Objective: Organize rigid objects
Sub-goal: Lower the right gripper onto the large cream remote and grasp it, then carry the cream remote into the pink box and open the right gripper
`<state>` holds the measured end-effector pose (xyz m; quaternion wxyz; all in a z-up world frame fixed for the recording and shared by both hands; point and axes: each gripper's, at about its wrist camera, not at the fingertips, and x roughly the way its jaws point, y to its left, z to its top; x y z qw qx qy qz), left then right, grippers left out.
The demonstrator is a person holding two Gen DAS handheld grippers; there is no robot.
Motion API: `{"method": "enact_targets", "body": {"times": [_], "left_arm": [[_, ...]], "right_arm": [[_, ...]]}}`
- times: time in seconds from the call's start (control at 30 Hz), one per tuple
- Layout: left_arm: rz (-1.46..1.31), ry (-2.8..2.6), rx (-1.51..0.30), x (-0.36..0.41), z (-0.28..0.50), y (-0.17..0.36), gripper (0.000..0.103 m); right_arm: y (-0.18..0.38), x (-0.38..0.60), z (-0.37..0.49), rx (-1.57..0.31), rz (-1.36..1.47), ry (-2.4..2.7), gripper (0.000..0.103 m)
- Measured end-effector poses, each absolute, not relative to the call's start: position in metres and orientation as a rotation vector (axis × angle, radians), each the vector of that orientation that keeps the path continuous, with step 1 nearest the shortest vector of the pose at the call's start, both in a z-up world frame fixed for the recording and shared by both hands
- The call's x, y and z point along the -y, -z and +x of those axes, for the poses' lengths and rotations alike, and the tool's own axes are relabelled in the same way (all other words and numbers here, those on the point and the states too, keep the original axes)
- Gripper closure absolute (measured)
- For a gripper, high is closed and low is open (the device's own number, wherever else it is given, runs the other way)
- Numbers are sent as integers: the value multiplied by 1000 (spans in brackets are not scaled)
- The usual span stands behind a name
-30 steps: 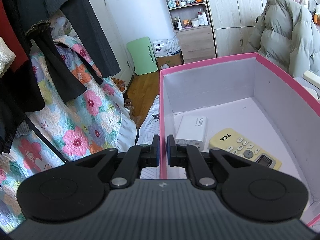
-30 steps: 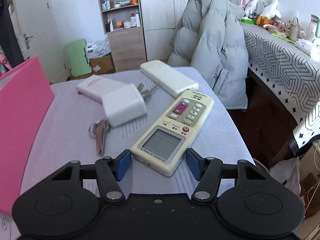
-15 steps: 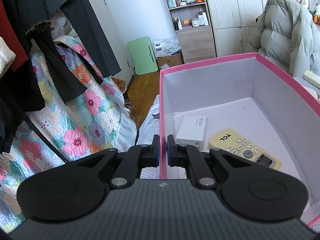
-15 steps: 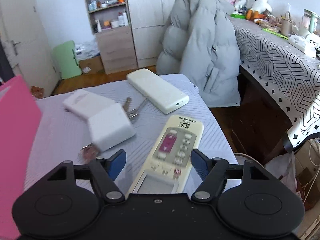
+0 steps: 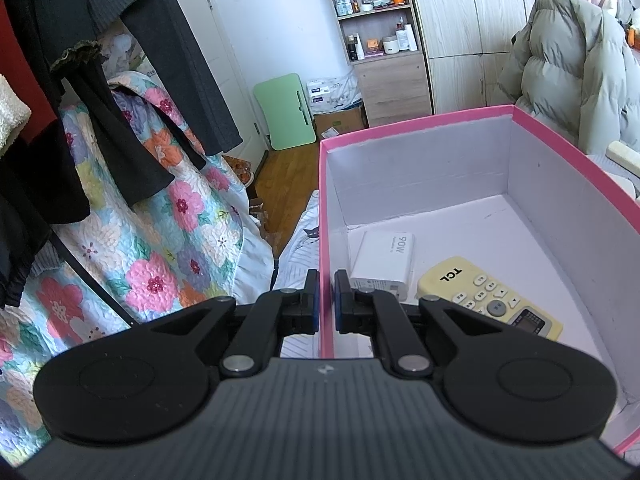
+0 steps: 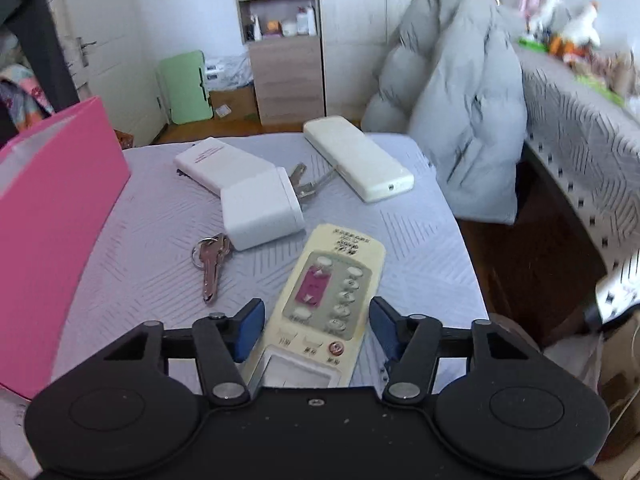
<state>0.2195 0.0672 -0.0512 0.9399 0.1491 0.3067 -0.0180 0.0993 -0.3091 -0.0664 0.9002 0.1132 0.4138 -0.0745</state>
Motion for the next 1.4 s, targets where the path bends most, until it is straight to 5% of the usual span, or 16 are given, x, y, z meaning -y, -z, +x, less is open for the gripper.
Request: {"method": "enact_targets", "body": {"times": [0.23, 0.3, 0.33, 0.83, 1.4], "left_arm": [[297, 39, -625, -66, 219, 51, 97], [308, 34, -624, -65, 220, 51, 97], [307, 34, -624, -64, 220, 51, 97], [304, 38, -623, -67, 220, 51, 97], [283, 50, -618, -70, 220, 50, 97]], "right_arm": [[81, 299, 114, -903, 202, 192, 24], [81, 299, 114, -871, 188, 160, 29], [80, 301, 113, -862, 185, 157, 40], [19, 282, 72, -589, 241, -52, 43], [-83, 163, 115, -272, -75, -502, 46]]}}
